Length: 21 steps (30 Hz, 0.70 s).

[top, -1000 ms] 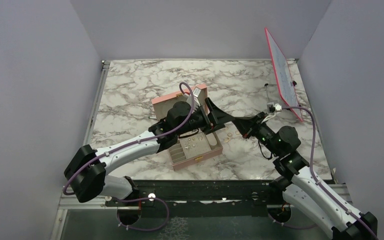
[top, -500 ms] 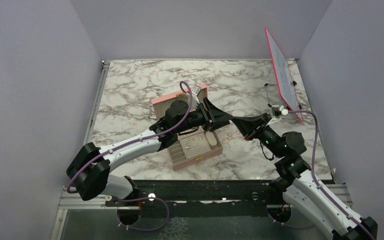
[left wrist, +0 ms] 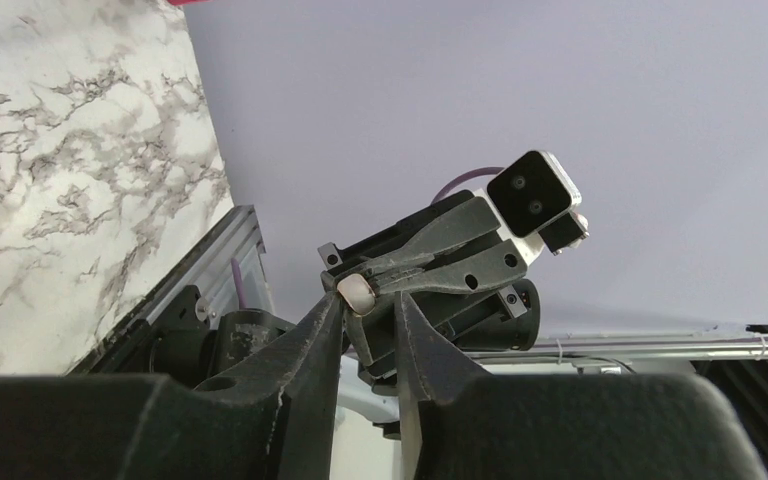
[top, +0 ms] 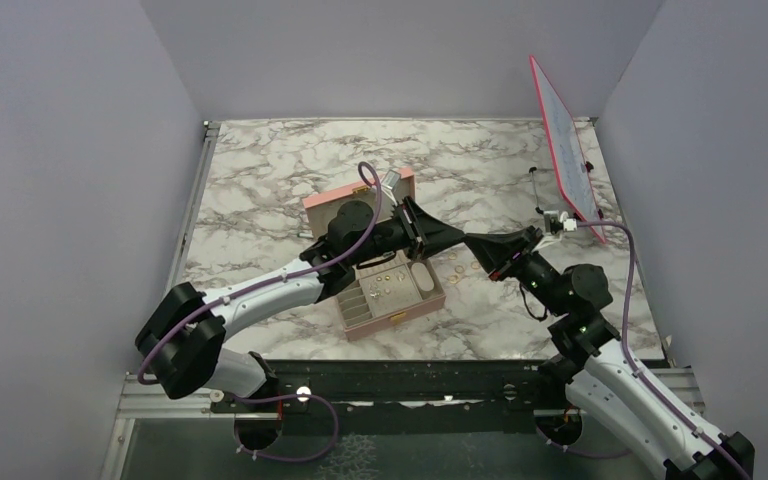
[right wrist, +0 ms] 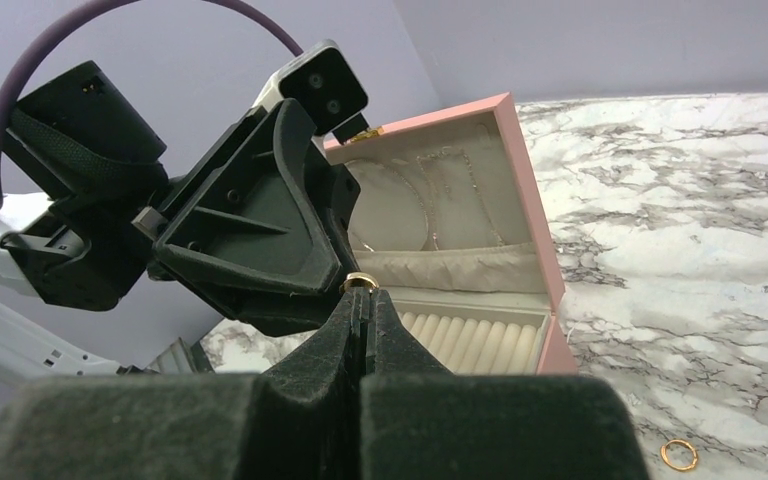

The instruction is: Organize the mixed jewelry

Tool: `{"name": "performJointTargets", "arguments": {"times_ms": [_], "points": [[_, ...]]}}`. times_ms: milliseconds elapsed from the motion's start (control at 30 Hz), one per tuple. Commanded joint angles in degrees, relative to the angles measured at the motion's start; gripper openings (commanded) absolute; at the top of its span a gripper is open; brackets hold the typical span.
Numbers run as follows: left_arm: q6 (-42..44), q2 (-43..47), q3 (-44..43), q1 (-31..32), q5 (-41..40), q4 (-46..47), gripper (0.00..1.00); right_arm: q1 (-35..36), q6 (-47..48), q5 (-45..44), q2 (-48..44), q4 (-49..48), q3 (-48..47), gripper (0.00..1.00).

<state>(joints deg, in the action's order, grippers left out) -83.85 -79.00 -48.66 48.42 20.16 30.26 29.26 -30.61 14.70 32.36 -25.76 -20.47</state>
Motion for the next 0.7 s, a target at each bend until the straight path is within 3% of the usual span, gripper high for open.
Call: {"name": "performJointTargets", "arguments": {"times_ms": [0, 233, 667], "points": [[-1.4, -1.1, 0.9, -0.3, 1.8, 3.7, 0.26, 0.1, -0.5, 1.1, -0.2, -3.1, 0.7, 0.01], [-1.3, -1.4, 1.3, -0.6, 1.8, 4.1, 0.33, 0.1, 0.2, 1.2, -0.8, -2.9, 0.9, 0.01], [-1.4, -1.0, 1.6, -1.0, 1.7, 4.2, 0.32, 0.1, 2.1, 3.8, -1.6, -2.2, 1.0, 0.01]]}}
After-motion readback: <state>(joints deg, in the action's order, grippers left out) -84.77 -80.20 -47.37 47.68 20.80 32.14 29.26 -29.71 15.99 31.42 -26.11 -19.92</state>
